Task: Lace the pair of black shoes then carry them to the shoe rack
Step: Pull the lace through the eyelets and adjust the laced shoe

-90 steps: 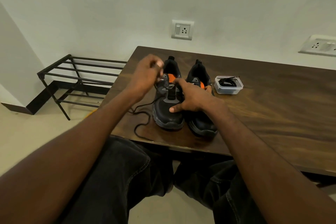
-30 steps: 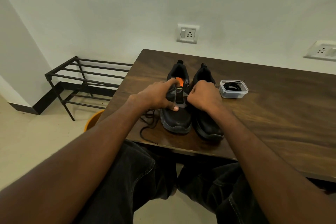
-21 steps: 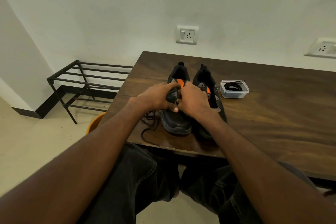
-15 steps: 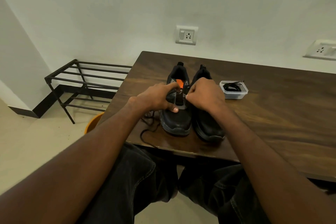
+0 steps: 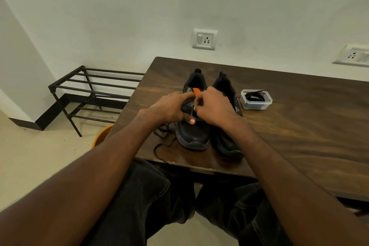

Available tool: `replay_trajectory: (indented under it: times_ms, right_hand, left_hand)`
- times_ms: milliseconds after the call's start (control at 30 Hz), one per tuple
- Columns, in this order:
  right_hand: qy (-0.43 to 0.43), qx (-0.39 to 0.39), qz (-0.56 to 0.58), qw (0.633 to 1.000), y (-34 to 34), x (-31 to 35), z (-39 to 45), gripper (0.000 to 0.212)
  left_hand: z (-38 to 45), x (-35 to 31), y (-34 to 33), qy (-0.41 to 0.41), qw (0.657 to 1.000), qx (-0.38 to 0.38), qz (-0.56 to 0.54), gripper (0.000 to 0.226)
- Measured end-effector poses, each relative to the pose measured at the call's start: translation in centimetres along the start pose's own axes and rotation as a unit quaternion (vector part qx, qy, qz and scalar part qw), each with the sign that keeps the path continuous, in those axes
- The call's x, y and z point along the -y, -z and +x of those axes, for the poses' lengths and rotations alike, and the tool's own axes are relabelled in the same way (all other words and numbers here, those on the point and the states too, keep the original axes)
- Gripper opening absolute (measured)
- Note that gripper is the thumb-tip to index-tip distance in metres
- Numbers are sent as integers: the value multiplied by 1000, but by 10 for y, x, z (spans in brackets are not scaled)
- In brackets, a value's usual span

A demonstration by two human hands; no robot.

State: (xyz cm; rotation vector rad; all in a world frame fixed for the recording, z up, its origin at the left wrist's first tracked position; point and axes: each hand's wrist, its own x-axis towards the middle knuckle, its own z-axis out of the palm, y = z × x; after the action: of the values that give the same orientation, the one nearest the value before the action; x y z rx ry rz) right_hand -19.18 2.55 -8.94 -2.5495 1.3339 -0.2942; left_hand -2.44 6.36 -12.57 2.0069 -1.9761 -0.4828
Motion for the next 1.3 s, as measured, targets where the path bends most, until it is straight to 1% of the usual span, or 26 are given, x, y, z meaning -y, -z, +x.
replay_trajectory:
  times_ms: [100,167,200,267,367,433,500,533,600,633,700,800,900,1067,1100,1167,1233,1300]
  right_hand:
    - [5,6,-55,998,-16,3,2,28]
    - [6,-11,-56,998,-21,3,3,23]
    - [-9,-27,-47,998,-19,2,3,18]
    - [-78,-57,-4,995,-6,-2,3,8]
    - [-194,-85,83,974,28,-21,-3,10]
    - [-219,-93,94,967,42,-39,-8,12]
    - [-186,-61,60,979,41,-48,-12,8]
    - [-152,-50,31,987,36,-46,-13,12]
    - [-78,-53,-20,995,23,-38,-10,35]
    - [-45,-62,-25,997,17,-32,-7,39]
    - [5,-65,-29,997,2,-17,0,31]
    - [14,-72,-39,997,-17,-7,7,25]
    - [7,-84,-37,996,-17,-10,8,26]
    - [27,-50,-66,996,-21,-11,2,30]
    - [29,-50,-69,996,-23,-9,1,27]
    - [-5,-82,-49,995,-21,-9,3,16]
    - [-103,-142,20,984,-5,-12,5,11]
    - [-190,-190,62,961,17,-22,2,13]
  left_hand:
    - [0,2,0,-4,1000,-4,6,85]
    - [0,1,1,-2,1000,-2,7,85]
    - [0,1,1,0,1000,-1,2,84]
    - [0,0,2,4,1000,4,-12,81]
    - [1,1,4,2,1000,10,-29,68]
    - [2,3,4,3,999,17,-40,62]
    - [2,4,5,6,998,26,-51,61]
    - [3,4,5,6,998,31,-55,60]
    - [3,4,5,4,997,38,-65,60]
    - [3,3,5,1,997,37,-69,60]
    - [3,3,4,-4,997,26,-74,57]
    - [2,4,3,-5,998,14,-57,65]
    - [0,2,5,-3,998,25,-61,73]
    - [-4,2,10,-4,994,54,-90,82]
    - [-5,2,10,-1,993,60,-100,84]
    - [-7,1,11,5,992,66,-111,84]
    - [-6,1,11,9,992,63,-111,82]
    - [-5,3,11,5,992,59,-108,79]
